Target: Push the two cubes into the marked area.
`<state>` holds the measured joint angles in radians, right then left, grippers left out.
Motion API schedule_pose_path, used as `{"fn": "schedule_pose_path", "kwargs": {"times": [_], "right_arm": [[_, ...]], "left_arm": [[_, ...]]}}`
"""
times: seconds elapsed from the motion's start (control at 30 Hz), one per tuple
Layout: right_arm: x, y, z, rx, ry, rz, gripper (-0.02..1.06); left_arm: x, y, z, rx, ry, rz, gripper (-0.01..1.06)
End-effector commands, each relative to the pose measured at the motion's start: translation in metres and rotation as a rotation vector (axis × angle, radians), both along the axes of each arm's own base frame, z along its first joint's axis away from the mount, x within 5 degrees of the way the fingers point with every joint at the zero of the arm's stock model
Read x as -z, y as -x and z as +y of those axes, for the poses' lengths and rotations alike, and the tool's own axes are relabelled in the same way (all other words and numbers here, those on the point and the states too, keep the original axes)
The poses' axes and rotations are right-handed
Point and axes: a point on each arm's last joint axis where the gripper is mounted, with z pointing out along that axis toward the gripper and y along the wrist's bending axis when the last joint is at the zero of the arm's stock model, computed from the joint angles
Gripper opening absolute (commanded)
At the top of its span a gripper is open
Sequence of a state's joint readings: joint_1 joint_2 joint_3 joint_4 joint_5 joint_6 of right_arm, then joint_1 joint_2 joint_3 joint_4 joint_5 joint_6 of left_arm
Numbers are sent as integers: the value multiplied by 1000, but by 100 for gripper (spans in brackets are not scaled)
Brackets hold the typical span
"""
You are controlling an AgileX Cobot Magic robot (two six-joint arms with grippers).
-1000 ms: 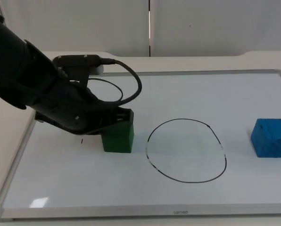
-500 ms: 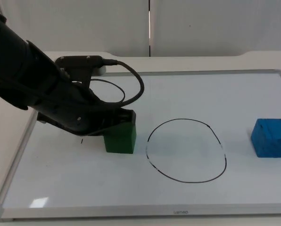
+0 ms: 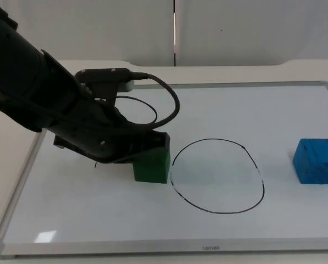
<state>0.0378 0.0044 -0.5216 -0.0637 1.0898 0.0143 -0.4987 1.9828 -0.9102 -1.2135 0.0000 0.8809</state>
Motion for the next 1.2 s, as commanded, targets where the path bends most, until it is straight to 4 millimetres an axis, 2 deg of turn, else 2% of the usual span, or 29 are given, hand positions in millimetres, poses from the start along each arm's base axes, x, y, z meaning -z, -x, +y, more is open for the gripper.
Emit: {"fn": "schedule_pose_path", "kwargs": {"times": [0.0, 1.17], "right_arm": [[1, -1, 0, 4, 2, -9, 105], [1, -1, 0, 4, 2, -9, 105]], "left_arm": [[-1, 0, -4, -13, 0, -11, 0], [1, 12, -18, 68, 60, 68, 0]]}}
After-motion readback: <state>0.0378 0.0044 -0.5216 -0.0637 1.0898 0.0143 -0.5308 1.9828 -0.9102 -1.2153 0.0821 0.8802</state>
